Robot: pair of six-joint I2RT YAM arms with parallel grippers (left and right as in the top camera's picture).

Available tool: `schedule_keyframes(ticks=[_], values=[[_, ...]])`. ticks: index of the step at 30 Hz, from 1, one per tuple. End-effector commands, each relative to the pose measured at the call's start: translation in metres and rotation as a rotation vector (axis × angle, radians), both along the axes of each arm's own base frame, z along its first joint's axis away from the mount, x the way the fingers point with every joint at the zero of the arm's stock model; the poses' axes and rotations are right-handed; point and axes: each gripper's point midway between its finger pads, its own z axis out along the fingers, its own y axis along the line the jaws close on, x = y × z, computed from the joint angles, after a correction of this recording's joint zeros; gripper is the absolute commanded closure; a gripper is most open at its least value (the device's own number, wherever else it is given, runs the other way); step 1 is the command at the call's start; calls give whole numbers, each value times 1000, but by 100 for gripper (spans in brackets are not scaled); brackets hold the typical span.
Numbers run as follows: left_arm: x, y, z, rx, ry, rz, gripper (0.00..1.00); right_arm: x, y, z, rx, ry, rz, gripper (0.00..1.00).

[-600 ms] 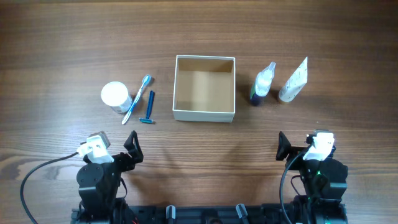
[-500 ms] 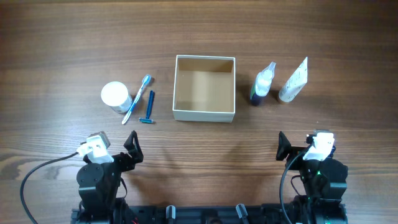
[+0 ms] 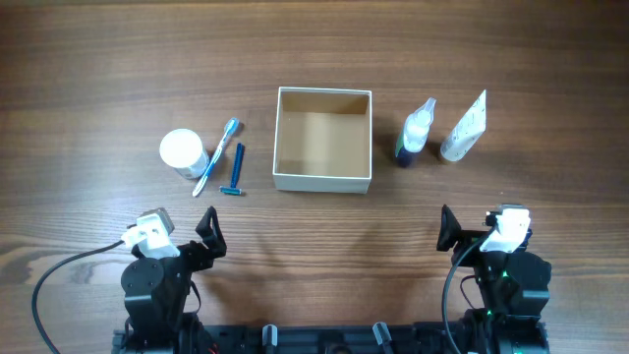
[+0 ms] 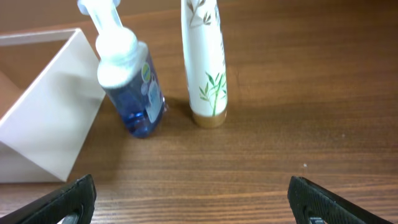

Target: Pack container

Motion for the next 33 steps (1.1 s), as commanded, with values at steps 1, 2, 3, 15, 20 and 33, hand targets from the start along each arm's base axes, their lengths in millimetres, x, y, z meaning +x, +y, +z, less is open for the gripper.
schedule_keyframes(ticks=[1,2,3,15,20,33], values=[[0,-1,-1,-2,-6,-4,0,5,3,14,192,-59,-56,0],[0,-1,-1,-2,-6,-4,0,6,3,18,276,-73,-85,0],[0,-1,-1,-2,-6,-4,0,7,6,22,365,-86,-100,0],[0,-1,-1,-2,-6,-4,0,13,49,201,315,-231,218,0],[0,-1,-1,-2,-6,-4,0,65,42,261,204,-11,209,0],[0,-1,-1,-2,-6,-4,0,151,79,249,273,288,181,0]])
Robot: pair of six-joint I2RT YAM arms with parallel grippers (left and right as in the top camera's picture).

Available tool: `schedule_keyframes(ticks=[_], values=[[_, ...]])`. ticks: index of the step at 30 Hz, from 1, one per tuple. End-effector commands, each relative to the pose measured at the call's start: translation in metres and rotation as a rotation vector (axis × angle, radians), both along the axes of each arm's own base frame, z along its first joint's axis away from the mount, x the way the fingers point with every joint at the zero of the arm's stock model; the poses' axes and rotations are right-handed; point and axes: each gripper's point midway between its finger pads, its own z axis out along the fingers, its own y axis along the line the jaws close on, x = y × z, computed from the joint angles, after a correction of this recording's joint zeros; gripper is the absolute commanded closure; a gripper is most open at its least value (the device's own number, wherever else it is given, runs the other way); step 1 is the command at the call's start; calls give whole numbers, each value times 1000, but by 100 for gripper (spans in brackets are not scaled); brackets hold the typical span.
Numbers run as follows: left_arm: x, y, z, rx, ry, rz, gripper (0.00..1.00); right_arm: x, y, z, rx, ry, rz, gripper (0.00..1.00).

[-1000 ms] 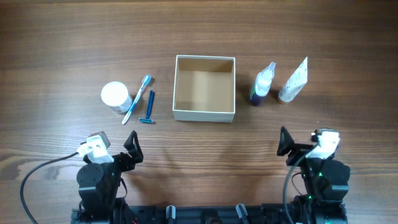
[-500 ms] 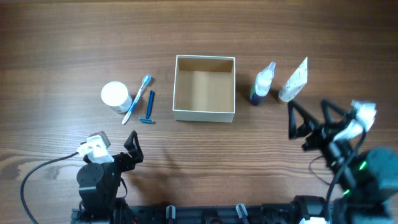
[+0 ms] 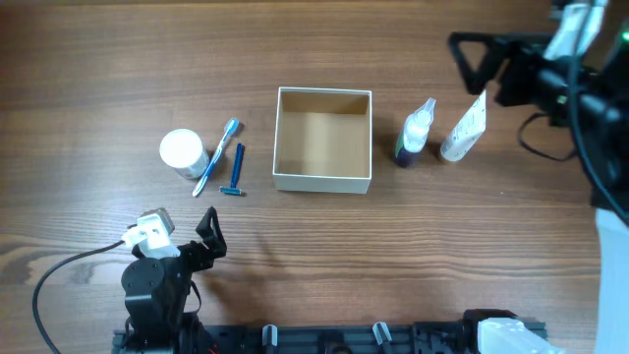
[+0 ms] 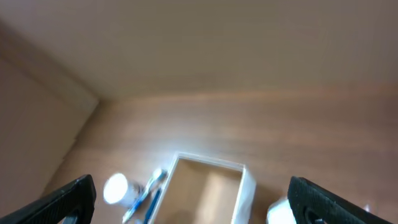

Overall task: Pack container
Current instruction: 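Reach the right gripper to the blue pump bottle and grasp it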

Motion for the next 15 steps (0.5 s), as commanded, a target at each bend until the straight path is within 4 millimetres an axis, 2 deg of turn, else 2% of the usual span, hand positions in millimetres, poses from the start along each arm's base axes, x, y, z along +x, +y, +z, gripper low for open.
schedule_keyframes(ticks=[1,5,6,7,11,12,15], values=[[0,-1,1,-1,-9,-4,0,19,-3,-60,-116,215,-192,0],[0,-1,1,-1,-9,-4,0,26,8,-129,-258,435,-275,1],[0,-1,1,-1,-9,-4,0,30,1,-156,-303,520,-350,0],[0,-1,1,-1,-9,-4,0,31,-2,-174,-329,577,-373,1],[0,-1,1,-1,-9,-4,0,30,-2,-232,-401,747,-374,1],[0,-1,1,-1,-9,-4,0,31,-2,-250,-422,788,-372,4],[0,-1,1,-1,-9,-4,0,40,0,-276,-447,822,-367,18]])
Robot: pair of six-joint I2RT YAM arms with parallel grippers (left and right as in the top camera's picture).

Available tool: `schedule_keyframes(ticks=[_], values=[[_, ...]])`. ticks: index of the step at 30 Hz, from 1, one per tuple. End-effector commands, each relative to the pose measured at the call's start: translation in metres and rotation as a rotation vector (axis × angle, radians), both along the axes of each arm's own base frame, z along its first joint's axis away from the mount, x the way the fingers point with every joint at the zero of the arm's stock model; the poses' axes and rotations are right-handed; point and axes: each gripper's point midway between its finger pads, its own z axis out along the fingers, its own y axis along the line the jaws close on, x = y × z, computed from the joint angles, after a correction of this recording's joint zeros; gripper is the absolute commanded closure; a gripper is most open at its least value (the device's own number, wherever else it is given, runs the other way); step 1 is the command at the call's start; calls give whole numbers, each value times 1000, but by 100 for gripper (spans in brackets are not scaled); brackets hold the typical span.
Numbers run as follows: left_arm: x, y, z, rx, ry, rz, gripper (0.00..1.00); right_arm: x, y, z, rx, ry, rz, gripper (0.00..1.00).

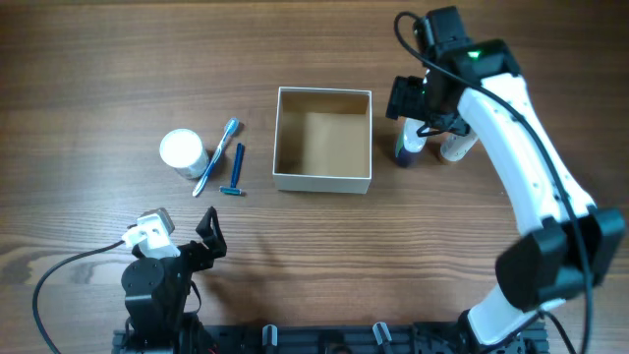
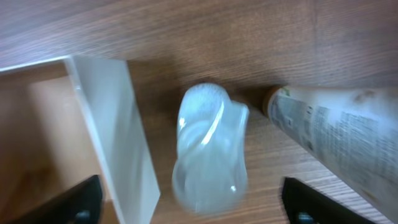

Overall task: Pack container
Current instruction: 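Reach the right gripper to the blue pump bottle and grasp it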

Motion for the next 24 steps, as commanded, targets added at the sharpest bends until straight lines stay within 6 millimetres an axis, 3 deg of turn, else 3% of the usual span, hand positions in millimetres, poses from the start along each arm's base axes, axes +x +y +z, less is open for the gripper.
schedule_keyframes(ticks=[1,10,14,20,24], values=[[0,-1,1,-1,-9,-4,0,8,-5,-29,-50,39,-23,23],[0,-1,1,-1,-9,-4,0,0,-13,-61,-95,84,-31,27],[0,-1,1,-1,-9,-4,0,7,-19,-56,-132,41,-39,35],[0,-1,1,-1,-9,-4,0,13,-17,-7,-111,-99,28,47],[0,-1,1,-1,-9,-4,0,5,-16,36,-80,-202,51,64]])
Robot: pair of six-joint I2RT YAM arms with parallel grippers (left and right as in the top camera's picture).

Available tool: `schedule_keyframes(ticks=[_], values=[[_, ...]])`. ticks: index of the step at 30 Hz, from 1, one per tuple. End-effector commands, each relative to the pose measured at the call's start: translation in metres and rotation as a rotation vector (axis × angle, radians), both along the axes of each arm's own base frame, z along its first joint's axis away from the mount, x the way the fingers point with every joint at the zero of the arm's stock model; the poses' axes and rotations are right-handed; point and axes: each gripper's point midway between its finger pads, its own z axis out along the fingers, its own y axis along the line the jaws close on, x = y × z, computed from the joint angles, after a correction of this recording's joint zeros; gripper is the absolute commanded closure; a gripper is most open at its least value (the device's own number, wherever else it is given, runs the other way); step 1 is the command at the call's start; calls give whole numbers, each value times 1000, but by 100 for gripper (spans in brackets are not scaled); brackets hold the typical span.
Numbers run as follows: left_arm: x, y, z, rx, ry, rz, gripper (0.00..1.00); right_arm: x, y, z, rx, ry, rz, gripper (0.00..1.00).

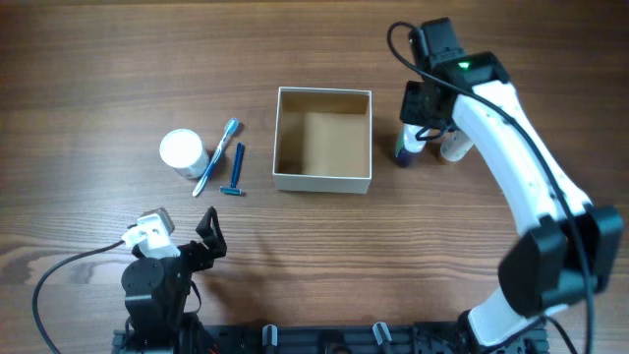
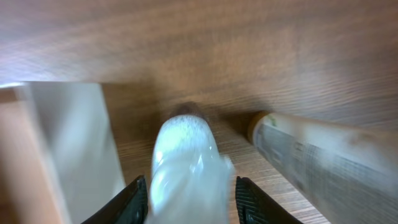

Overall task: Pack container
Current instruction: 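Reach the right gripper to the blue pump bottle and grasp it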

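Note:
The open white cardboard box [image 1: 324, 175] stands mid-table with nothing in it. Right of it is a blue pump bottle [image 1: 407, 149] with a white pump head [image 2: 186, 165], and beside that a white tube [image 1: 454, 147] printed with leaves [image 2: 323, 163]. My right gripper [image 1: 425, 104] is down over the bottle, open, with one finger close on each side of the pump head [image 2: 189, 204] and thin gaps showing. At the front left my left gripper [image 1: 208, 232] rests open and holds nothing.
Left of the box lie a white round jar [image 1: 182, 151], a blue toothbrush [image 1: 218, 155] and a blue razor [image 1: 236, 169]. The box's right wall [image 2: 68, 143] stands just left of the right gripper's fingers. Bare wooden table [image 1: 324, 246] lies in front.
My right gripper's fingers have drawn in from wide apart to close beside the pump head, and the gripper sits lower on the bottle. The left arm and every object are where they were.
Both arms first rested at the table's front edge, grippers open. Then my right gripper was high at the far right, looking down over the table. After that it stood wide open over the pump bottle, and now its fingers flank the pump head closely.

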Motion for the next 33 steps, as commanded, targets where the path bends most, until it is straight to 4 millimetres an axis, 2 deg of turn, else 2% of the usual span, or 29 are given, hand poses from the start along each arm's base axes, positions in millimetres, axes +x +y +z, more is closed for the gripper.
schedule_keyframes(ticks=[1,2,4,8,11,15,18,21,22,25,30,33], values=[[0,-1,1,-1,-10,-4,0,-7,-3,48,4,-120,31,62],[0,-1,1,-1,-10,-4,0,-8,-3,52,7,-130,38,55],[0,-1,1,-1,-10,-4,0,-9,1,52,23,-127,59,50],[0,-1,1,-1,-10,-4,0,-8,4,29,26,-66,66,34],[0,-1,1,-1,-10,-4,0,-7,5,6,11,-6,65,30],[0,-1,1,-1,-10,-4,0,-6,5,-29,-10,86,65,30],[0,-1,1,-1,-10,-4,0,-7,5,-45,-20,134,63,33],[0,-1,1,-1,-10,-4,0,-9,4,-52,-23,157,63,40],[0,-1,1,-1,-10,-4,0,-9,4,-52,-23,157,62,42],[0,-1,1,-1,-10,-4,0,-9,5,-52,-22,157,62,57],[0,-1,1,-1,-10,-4,0,-11,8,-52,-2,164,67,64],[0,-1,1,-1,-10,-4,0,-6,6,-41,-16,128,69,70]])
